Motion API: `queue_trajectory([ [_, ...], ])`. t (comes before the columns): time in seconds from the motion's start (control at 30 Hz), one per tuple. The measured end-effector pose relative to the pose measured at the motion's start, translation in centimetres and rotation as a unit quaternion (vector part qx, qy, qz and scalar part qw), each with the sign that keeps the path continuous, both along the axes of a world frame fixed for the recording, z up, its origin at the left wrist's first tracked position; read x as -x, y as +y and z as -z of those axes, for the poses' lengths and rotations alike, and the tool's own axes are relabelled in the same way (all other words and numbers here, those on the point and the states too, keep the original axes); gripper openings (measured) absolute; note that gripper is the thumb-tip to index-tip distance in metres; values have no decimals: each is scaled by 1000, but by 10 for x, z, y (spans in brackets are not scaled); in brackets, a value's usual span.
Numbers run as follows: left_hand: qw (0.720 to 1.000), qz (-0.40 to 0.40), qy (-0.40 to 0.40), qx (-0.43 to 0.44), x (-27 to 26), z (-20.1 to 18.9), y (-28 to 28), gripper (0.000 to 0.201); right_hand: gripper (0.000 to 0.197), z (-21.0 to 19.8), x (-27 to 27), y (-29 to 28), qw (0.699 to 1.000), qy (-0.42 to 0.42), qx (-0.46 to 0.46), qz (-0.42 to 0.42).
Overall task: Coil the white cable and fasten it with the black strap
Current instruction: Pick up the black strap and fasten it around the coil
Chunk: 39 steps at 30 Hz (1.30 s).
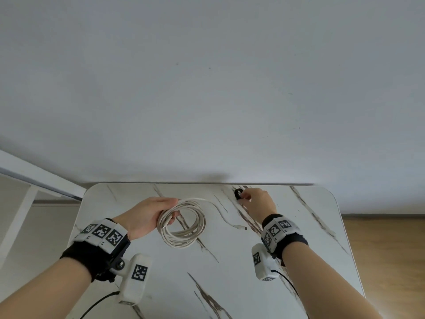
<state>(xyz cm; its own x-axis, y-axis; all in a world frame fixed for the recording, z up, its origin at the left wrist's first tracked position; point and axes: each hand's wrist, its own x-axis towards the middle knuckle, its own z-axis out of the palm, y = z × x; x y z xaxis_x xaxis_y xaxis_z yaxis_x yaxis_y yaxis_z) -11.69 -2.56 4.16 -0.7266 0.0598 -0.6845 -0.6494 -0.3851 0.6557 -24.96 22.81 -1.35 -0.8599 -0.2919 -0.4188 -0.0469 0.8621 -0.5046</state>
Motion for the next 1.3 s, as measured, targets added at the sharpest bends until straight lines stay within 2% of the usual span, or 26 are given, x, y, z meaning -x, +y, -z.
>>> queue_trajectory([
  [0.1,999,30,18,19,-2,-9,2,24,14,-28,2,-5,992,6,115,51],
  [0.23,993,75,42,81,-3,-23,6,23,14,-82,-8,-17,969,-8,237,74],
  [0.33,990,83,60,99,-5,-35,8,24,16,-115,-25,-29,953,-37,296,62],
  [0.43,986,99,72,114,-8,-50,8,23,9,-135,-47,-44,942,-83,324,27],
  [0.63,981,110,97,127,-18,-75,9,23,12,-148,-85,-70,937,-73,342,-13],
  [1.0,965,174,127,147,-37,-97,-2,28,18,-156,-108,-89,947,-19,320,-19],
  [1.2,975,130,119,134,-44,-103,-6,17,14,-158,-112,-99,945,-16,326,-19],
  [1.23,974,125,120,144,-44,-104,-6,13,15,-158,-112,-100,944,-17,329,-16],
  [1.3,965,130,131,187,-45,-103,-7,20,14,-158,-111,-102,944,-19,330,-10],
])
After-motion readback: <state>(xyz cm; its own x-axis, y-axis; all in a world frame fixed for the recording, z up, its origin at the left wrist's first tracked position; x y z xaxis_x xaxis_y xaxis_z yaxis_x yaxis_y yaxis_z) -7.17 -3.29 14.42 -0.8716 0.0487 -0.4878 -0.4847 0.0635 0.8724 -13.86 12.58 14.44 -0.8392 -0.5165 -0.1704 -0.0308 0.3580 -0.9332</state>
